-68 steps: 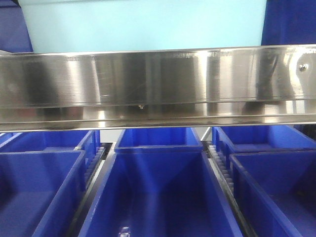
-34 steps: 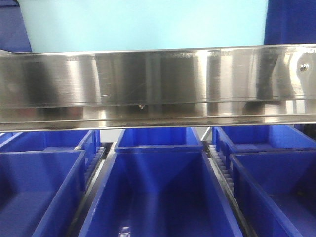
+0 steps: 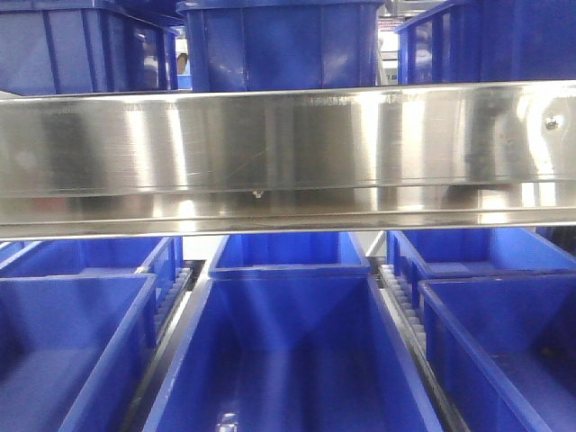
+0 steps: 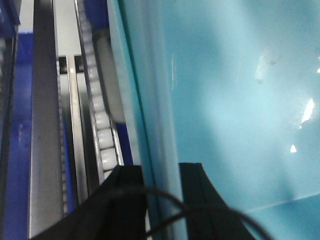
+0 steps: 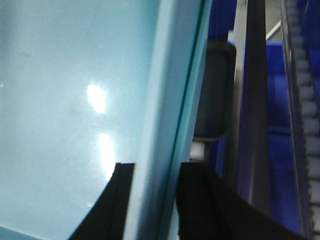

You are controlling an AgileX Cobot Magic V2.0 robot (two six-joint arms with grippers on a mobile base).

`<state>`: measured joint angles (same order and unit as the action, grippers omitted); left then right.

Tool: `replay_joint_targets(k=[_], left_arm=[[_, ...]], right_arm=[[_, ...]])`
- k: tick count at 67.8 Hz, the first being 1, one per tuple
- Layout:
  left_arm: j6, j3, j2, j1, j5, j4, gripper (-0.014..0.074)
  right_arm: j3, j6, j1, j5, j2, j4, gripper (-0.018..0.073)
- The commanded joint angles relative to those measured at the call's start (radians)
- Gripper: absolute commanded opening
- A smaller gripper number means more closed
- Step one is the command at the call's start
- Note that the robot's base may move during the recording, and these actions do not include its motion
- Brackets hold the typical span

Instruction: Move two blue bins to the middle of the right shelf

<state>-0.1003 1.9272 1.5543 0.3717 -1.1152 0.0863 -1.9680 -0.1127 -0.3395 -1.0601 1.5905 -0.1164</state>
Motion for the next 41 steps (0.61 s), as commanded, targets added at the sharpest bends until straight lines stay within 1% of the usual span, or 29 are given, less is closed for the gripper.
replay_joint_targets(k=[1, 41], left_arm=[[0.016, 0.027, -0.038, 0.001, 0.042, 0.043, -0.0111], [0.016, 0.027, -0.04, 0.001, 0.042, 0.043, -0.0111]], right_arm=[[-0.04, 0.008, 0.006, 0.066, -0.02, 0.015, -0.0153], [-0.045, 0.008, 0.006, 0.066, -0.018, 0.015, -0.0153]])
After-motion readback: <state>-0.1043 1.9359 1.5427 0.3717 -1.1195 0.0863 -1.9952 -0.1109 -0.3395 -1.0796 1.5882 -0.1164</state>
